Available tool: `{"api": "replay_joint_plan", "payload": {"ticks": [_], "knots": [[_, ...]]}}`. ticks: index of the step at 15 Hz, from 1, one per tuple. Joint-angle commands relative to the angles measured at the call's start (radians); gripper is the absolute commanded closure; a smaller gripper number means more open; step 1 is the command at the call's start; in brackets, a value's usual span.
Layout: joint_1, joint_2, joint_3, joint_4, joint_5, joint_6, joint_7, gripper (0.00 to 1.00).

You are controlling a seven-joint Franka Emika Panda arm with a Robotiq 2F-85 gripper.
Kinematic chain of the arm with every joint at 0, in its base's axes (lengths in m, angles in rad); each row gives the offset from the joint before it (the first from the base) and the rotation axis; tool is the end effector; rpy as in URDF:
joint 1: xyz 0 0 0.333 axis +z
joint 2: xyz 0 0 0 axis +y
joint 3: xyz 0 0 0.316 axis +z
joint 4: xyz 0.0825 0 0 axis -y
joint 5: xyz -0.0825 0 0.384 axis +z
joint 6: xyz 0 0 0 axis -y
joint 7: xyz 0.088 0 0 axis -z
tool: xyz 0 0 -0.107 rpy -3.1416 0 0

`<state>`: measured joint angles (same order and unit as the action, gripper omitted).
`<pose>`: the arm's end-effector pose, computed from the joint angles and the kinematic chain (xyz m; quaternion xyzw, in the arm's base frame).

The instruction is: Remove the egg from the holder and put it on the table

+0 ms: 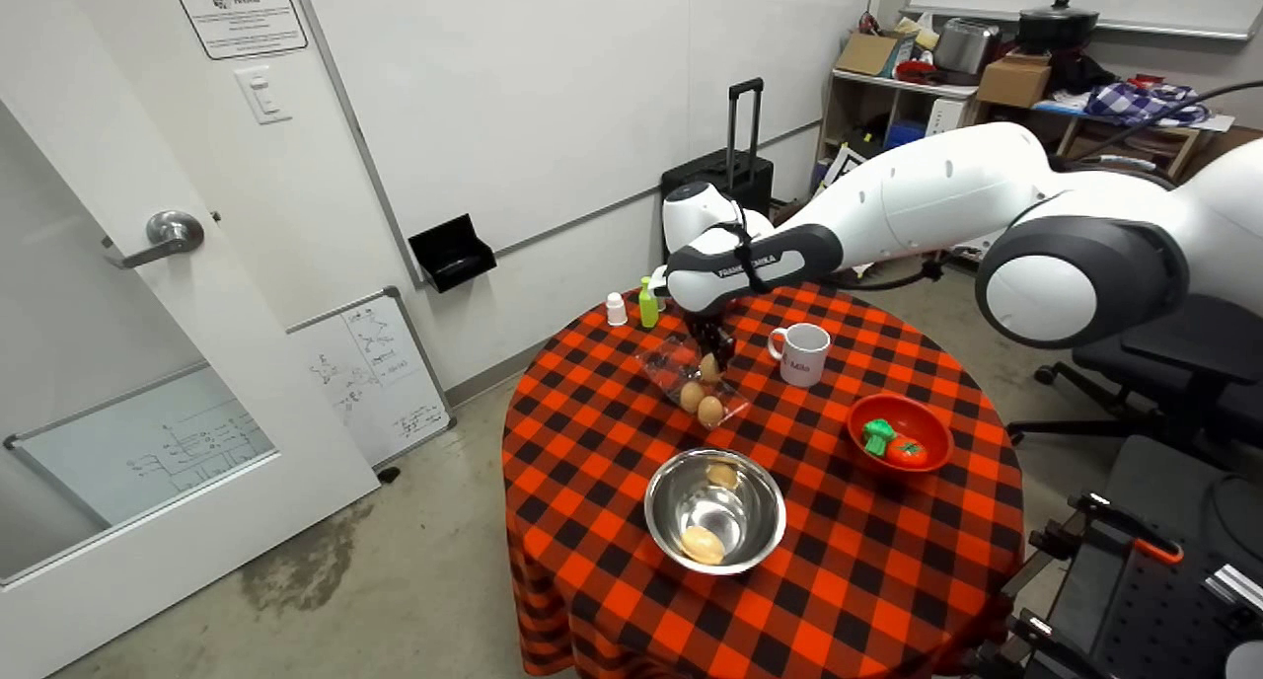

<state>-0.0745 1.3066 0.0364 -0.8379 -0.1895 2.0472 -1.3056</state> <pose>0.7699 -0.0516 0.0825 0.7821 0.6180 -0.0775 0.0198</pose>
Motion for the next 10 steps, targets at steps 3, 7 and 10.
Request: {"api": "replay_joint_plan", "payload": {"ticks": [3, 7, 10], "knots": [[-0.014, -0.093, 0.000, -0.112, 0.012, 0.025, 0.068, 0.78], [-0.022, -0.181, -0.024, -0.247, 0.003, 0.042, 0.168, 0.78], [-0.023, -0.269, -0.030, -0.392, 0.001, 0.047, 0.230, 0.78]]}}
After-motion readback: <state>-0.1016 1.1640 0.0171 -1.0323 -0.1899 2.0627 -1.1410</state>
